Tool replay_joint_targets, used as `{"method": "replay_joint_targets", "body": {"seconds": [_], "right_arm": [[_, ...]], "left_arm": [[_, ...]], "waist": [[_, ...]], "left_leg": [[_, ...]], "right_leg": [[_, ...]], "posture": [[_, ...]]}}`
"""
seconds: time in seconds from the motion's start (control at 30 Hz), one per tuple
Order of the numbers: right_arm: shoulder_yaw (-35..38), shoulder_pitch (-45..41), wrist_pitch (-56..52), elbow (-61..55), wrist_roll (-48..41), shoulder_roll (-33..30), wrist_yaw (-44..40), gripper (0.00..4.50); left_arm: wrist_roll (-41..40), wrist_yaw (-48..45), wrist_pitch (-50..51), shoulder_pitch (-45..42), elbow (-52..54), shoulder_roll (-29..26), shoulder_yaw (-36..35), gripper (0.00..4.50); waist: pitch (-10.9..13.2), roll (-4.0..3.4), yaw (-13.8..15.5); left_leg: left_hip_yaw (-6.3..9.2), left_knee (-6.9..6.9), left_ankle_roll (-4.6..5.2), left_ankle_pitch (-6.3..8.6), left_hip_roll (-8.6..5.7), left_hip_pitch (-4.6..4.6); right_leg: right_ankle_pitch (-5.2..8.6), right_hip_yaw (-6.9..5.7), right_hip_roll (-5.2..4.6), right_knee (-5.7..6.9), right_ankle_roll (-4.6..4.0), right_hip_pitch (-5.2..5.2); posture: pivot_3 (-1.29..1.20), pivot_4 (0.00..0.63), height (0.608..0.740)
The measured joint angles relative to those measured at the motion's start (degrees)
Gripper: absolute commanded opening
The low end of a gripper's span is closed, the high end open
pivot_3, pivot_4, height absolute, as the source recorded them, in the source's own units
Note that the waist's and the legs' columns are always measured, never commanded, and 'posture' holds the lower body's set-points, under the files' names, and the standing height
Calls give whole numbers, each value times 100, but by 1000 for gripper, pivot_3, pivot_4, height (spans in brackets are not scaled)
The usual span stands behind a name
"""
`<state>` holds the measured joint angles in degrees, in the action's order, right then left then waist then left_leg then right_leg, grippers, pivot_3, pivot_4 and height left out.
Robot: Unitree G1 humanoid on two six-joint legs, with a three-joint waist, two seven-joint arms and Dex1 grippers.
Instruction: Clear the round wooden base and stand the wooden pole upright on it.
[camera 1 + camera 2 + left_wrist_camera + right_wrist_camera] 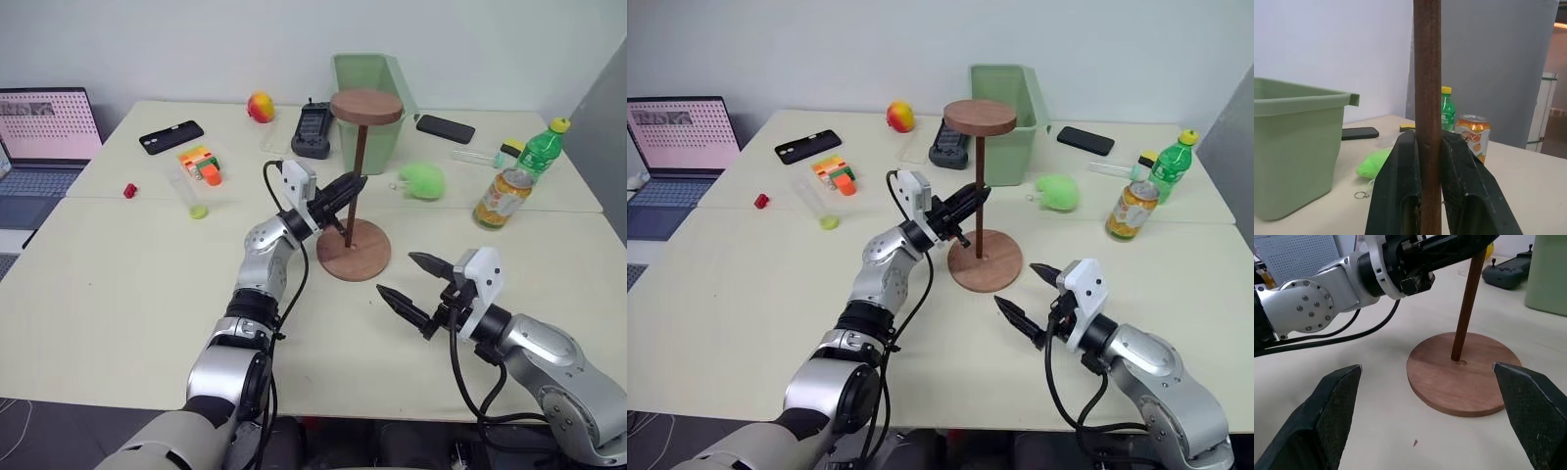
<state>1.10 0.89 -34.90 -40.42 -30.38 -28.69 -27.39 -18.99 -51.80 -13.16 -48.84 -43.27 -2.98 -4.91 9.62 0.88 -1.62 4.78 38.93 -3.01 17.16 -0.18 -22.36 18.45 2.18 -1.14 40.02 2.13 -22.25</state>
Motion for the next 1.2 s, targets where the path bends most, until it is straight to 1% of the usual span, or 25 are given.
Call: {"method": "replay_joint_targets", "body": {"seconds": [0.4, 0.7, 0.83, 1.03, 1.2], "right_arm": [[12, -145, -158, 1, -34, 11, 161, 4500], [12, -158, -196, -2, -58, 23, 263, 4500], [12, -179, -196, -2, -60, 38, 275, 4500], [10, -210, -199, -2, -61, 68, 303, 4500], [9, -210, -200, -2, -61, 79, 364, 4500]], "left_arm": [[-5, -17, -184, -197, -472, 206, -37, 253], [194, -234, -815, -131, -599, 156, 101, 253], [242, -369, -914, 7, -498, 15, 224, 253], [362, -273, -725, -10, -539, -243, 333, 253], [367, -277, -465, 32, -447, -483, 463, 253]], "waist": [[0, 1, 6], [-2, 1, 2], [-6, 2, -2], [-16, 8, -23], [-77, 23, -66]], "left_leg": [[0, 1, 2, 0, -3, 0], [0, 1, 2, 0, -3, 3], [1, -7, 8, 3, -3, 49], [5, -18, 14, 7, -3, 129], [4, -22, 15, 8, 4, 151]], "right_leg": [[0, -1, -3, 0, 0, 1], [0, 1, -3, 1, 0, 2], [0, 5, -1, 0, 1, 36], [2, 11, 3, -4, 3, 112], [2, 16, 10, -2, 3, 125]], "posture": [[0, 150, 740], [0, 150, 740], [0, 150, 740], [0, 150, 740], [0, 150, 740]]}}
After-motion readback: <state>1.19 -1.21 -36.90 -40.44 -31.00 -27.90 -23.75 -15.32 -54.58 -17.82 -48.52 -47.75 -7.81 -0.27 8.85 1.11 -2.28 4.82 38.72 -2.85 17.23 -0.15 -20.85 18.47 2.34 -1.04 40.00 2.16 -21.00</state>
